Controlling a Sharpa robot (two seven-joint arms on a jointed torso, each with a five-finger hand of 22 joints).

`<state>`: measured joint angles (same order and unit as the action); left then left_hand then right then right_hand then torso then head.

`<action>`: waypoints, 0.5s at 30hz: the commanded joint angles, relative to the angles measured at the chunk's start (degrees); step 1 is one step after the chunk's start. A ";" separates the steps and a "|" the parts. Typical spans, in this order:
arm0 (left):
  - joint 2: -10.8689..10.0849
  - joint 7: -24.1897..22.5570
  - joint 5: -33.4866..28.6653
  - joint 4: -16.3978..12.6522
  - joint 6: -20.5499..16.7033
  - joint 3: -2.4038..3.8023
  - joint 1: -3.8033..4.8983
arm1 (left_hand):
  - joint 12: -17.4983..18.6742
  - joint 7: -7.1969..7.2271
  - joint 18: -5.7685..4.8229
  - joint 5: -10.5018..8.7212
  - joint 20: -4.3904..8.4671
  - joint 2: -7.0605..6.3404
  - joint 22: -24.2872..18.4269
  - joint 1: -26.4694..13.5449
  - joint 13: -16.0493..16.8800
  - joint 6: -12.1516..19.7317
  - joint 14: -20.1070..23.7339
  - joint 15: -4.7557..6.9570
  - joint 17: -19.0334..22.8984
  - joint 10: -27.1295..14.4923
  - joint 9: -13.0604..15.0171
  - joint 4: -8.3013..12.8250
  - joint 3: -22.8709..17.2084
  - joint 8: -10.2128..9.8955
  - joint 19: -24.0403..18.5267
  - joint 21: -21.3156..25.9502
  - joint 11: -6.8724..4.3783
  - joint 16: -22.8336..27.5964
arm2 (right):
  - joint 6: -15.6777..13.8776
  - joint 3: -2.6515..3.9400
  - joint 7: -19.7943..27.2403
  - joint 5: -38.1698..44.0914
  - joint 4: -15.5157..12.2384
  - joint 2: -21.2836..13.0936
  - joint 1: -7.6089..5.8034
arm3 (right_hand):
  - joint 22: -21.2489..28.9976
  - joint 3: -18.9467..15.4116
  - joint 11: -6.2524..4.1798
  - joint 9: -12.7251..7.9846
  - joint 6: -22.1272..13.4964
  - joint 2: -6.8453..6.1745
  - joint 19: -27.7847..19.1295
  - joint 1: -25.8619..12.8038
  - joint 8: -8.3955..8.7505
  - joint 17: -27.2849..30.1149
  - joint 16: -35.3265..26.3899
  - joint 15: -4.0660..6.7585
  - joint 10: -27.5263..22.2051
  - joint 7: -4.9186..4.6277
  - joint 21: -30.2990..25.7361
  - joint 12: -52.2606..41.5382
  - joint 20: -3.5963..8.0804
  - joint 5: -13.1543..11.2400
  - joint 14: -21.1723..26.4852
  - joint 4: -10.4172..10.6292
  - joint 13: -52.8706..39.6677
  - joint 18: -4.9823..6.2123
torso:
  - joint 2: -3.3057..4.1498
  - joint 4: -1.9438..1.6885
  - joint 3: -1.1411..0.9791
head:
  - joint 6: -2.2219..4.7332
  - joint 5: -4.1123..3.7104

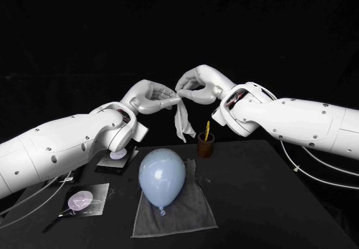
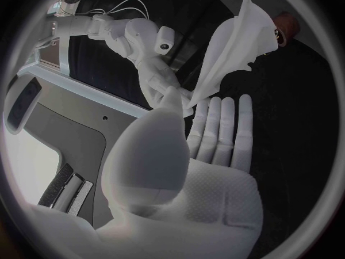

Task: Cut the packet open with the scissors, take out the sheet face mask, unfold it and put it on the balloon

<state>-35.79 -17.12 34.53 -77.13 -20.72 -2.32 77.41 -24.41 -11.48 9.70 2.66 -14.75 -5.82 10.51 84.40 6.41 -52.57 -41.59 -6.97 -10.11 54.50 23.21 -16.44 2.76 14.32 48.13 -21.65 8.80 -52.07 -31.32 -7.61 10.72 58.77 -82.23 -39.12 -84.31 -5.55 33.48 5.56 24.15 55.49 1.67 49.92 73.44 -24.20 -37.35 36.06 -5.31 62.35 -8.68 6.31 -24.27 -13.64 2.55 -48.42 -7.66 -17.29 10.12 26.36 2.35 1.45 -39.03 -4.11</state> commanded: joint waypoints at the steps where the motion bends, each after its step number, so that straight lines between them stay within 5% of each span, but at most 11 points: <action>1: 0.44 1.88 0.52 -0.09 -2.18 0.08 0.00 | -0.20 0.05 0.85 0.10 -0.01 0.01 -0.08 0.60 0.06 -0.37 -0.22 0.12 -0.07 0.19 0.07 0.09 0.35 0.28 0.57 0.07 -0.13 -0.39 | -0.02 0.07 -0.23 0.58 -0.38 0.03 0.03 | -0.08 0.07 0.07 5.70 0.46 -0.11 0.54 0.52 -0.94 0.08 0.25 -0.05 -0.32 0.01 0.24 -0.24 0.01 0.21 -0.39 0.02 -0.09 0.49 | 0.00 0.00 0.04 | -0.02 -0.04; 15: 1.00 2.83 1.36 -0.12 -1.21 0.08 -0.01 | -1.67 1.47 0.82 0.13 0.57 2.40 -0.48 5.35 0.81 -1.76 -0.65 0.92 -1.10 0.49 0.49 0.82 -0.89 2.44 2.10 0.32 -1.16 -1.66 | -0.34 0.07 -0.31 0.62 -0.55 -0.01 0.12 | -0.10 0.08 0.07 5.72 0.44 -0.11 0.55 0.57 -0.96 0.14 0.26 -0.04 -0.34 0.01 0.26 -0.30 0.03 0.21 -0.42 0.01 -0.12 0.48 | -0.01 -0.03 0.03 | -0.12 0.00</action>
<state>-34.98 -14.53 35.13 -77.11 -22.01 -2.32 77.39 -25.83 -9.95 9.67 2.66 -14.14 -3.29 10.09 89.36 7.18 -54.09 -42.25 -6.32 -11.18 54.94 23.66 -15.55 2.14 16.49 49.99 -21.66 7.92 -53.60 -31.36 -7.62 10.65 58.79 -82.96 -39.20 -84.17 -5.60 33.48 5.61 24.15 55.63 1.67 49.92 73.44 -24.20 -37.25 36.06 -5.32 62.40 -8.62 6.31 -24.27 -13.64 2.50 -48.42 -7.66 -17.34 9.72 26.37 2.30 1.50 -39.14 -4.10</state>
